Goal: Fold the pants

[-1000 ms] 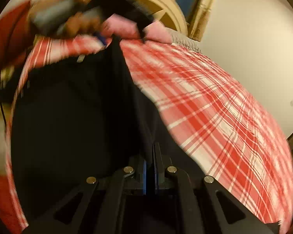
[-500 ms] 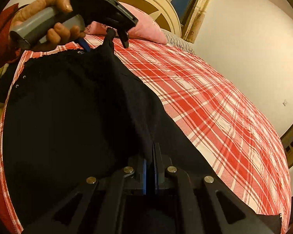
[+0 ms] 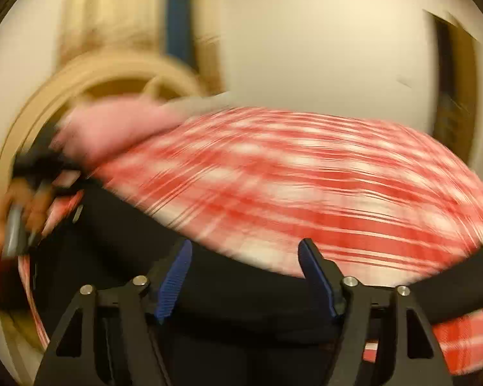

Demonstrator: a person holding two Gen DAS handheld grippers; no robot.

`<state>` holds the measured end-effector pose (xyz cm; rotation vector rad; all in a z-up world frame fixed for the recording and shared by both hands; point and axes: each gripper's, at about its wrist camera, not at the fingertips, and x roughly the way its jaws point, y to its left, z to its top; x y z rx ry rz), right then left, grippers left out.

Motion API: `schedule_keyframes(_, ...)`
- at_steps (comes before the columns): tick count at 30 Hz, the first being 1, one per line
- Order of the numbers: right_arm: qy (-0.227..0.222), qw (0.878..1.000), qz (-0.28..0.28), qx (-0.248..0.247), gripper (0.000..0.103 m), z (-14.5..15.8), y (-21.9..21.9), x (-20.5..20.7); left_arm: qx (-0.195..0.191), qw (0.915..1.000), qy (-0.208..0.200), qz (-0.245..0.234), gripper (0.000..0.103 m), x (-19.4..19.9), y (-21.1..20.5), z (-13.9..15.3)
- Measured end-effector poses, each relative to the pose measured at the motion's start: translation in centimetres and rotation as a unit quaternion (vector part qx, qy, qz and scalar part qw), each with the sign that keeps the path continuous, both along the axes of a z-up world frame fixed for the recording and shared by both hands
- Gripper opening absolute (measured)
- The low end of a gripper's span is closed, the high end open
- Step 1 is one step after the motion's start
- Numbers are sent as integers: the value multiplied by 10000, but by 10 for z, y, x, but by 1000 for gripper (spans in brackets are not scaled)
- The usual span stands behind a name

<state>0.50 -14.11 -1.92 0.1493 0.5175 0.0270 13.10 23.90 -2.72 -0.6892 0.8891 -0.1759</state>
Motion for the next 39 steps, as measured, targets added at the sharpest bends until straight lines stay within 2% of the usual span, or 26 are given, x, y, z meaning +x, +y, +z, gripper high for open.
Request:
schedule_keyframes(2,359,9972,-512,412,70,1,-45,5,-95,9996,-282,-4,11,-13,2,16)
schedule_keyframes(4,948,9854,-815,1153,70,-9,-90,11,-137,9990,-425,6,11,-24,2,27)
schedule_keyframes(6,1270,9732,-628,1814,70,-20,-106,10,-129,9986,-506,28,11,-35,2,32)
schedule_keyframes(9,1561,9386,-28,3077,70,-45,-101,0,-330,9982,-489,88,11,-44,5,34)
schedule_keyframes(11,1616,9242,179,3457,71,-58,-87,-4,-477,9975,-505,146,11,-51,7,37)
schedule_keyframes(12,1635,9209,180,3535,71,-64,-82,-3,-521,9972,-512,159,11,-54,8,38)
schedule_keyframes(14,1687,9225,6,3471,70,-72,-72,3,-488,9972,-561,110,11,-55,5,43)
schedule_keyframes(18,1699,9349,-281,3105,70,-67,-63,26,-449,9971,-617,43,11,-59,2,49)
schedule_keyframes(19,1820,9361,-378,2986,70,-66,-62,34,-454,9969,-636,38,11,-59,3,50)
schedule_keyframes(20,2127,9352,-557,2778,70,-68,-57,46,-447,9968,-661,46,11,-60,3,51)
schedule_keyframes(22,2331,9344,-757,2585,71,-66,-52,58,-466,9967,-667,68,11,-61,5,51)
schedule_keyframes(25,2645,9408,-916,1912,70,-65,-32,77,-429,9971,-618,93,11,-61,5,47)
schedule_keyframes(26,2628,9459,-963,1642,66,-64,-25,80,-408,9973,-598,90,11,-60,4,46)
schedule_keyframes(27,2646,9483,-1042,1407,34,-66,-23,80,-367,9976,-578,77,11,-59,3,44)
schedule_keyframes(28,2657,9485,-1015,1396,1,-69,-27,78,-318,9979,-550,77,11,-58,3,43)
schedule_keyframes(31,2466,9426,-864,2079,1,-72,-62,60,-268,9983,-524,35,11,-57,3,43)
schedule_keyframes(32,2266,9418,-784,2355,1,-69,-70,52,-264,9982,-529,17,11,-58,4,43)
schedule_keyframes(35,1735,9488,-624,2566,1,-46,-79,26,-307,9980,-544,-39,11,-61,7,45)
schedule_keyframes(39,1104,9615,-473,2471,1,-9,-81,-10,-404,9971,-639,-85,11,-73,9,55)
